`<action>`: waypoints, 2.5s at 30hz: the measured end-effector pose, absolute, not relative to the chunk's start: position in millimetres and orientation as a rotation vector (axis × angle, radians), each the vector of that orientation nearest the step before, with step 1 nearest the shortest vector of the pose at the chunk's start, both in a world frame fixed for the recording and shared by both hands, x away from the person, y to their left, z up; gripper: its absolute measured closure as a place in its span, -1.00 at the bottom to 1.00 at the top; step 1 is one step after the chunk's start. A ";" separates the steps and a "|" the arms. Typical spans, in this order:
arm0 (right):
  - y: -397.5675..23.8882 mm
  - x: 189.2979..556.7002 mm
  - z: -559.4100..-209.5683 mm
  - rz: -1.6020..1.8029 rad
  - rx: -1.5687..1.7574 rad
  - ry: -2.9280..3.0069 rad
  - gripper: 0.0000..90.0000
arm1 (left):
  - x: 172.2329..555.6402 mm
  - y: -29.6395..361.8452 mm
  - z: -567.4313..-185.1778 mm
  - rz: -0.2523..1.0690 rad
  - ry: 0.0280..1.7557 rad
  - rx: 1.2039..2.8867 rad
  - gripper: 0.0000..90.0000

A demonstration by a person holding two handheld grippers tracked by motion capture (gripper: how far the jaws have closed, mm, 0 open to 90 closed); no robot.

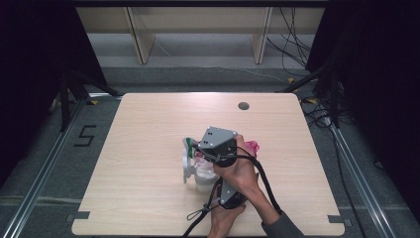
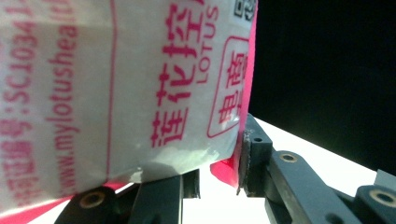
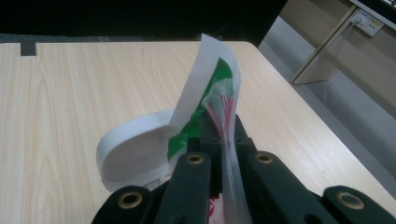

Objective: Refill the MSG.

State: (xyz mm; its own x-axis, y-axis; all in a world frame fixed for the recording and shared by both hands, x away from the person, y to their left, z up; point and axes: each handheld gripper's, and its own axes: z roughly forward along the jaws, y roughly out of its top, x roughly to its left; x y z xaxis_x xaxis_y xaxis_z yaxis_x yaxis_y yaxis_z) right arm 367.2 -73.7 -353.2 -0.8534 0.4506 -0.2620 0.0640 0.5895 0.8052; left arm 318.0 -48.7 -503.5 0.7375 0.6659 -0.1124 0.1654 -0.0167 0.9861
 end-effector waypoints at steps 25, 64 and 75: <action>-73.3 366.5 -350.8 1.173 0.387 2.363 1.00 | 317.3 -48.6 -502.6 0.465 0.698 1.562 0.63; -73.3 367.6 -352.4 1.176 0.384 2.370 1.00 | 317.6 -49.7 -503.2 0.463 0.691 1.561 0.63; -72.9 366.3 -352.0 1.171 0.388 2.374 1.00 | 317.7 -49.5 -503.2 0.463 0.692 1.560 0.63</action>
State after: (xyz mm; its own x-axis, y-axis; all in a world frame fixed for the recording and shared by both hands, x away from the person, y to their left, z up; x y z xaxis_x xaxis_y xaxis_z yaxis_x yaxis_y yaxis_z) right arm 366.3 -72.9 -352.0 -0.8536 0.4402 -0.2786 0.0468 0.5974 0.8005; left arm 317.7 -49.5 -503.2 0.7350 0.6696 -0.1072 0.1558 -0.0129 0.9877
